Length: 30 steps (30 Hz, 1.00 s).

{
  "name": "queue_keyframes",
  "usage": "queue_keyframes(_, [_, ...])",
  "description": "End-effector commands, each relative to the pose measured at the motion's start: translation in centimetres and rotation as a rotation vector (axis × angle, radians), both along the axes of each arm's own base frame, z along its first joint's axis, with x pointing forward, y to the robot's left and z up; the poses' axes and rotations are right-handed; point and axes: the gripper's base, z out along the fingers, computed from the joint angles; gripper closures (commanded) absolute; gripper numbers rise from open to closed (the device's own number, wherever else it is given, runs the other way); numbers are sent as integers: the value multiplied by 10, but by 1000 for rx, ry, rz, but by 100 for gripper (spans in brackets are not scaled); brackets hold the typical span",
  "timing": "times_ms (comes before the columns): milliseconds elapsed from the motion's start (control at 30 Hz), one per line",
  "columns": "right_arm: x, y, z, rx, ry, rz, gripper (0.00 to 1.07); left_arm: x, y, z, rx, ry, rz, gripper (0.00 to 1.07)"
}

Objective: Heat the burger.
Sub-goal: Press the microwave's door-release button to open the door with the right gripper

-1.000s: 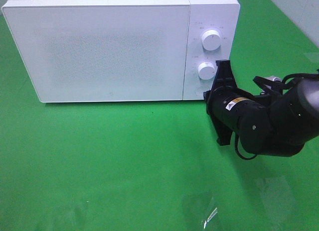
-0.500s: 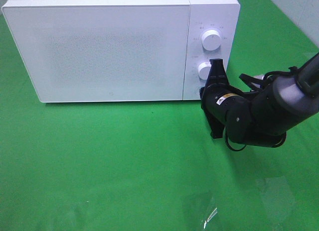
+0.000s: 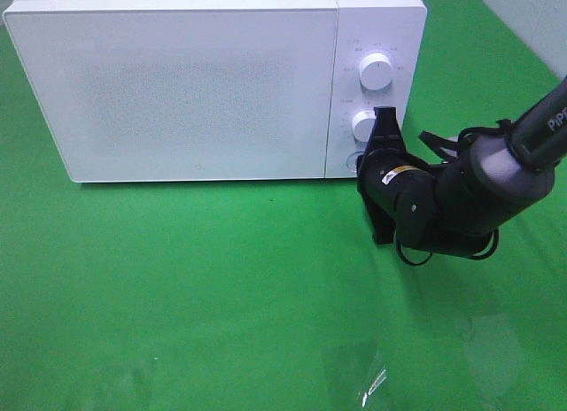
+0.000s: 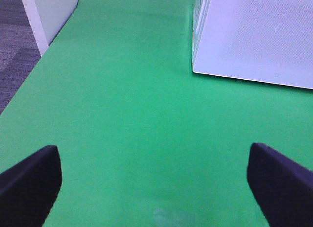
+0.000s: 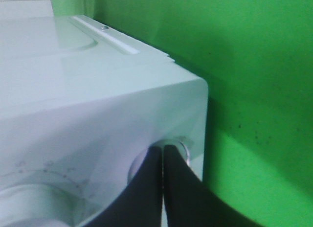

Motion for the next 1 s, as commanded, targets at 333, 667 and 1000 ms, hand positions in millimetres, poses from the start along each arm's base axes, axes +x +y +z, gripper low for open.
queue_keyframes(333, [10,-2,23,53,-196,-49,107,-2,0,-1,-2,-17,0,12])
queue_keyframes(667, [27,4,44,91,-323,-89,107,-2,0,-1,-2,-17,0,12])
queue_keyframes(1000, [43,11,47,92,-444,-108,107,-2,0,-1,-2,-17,0,12])
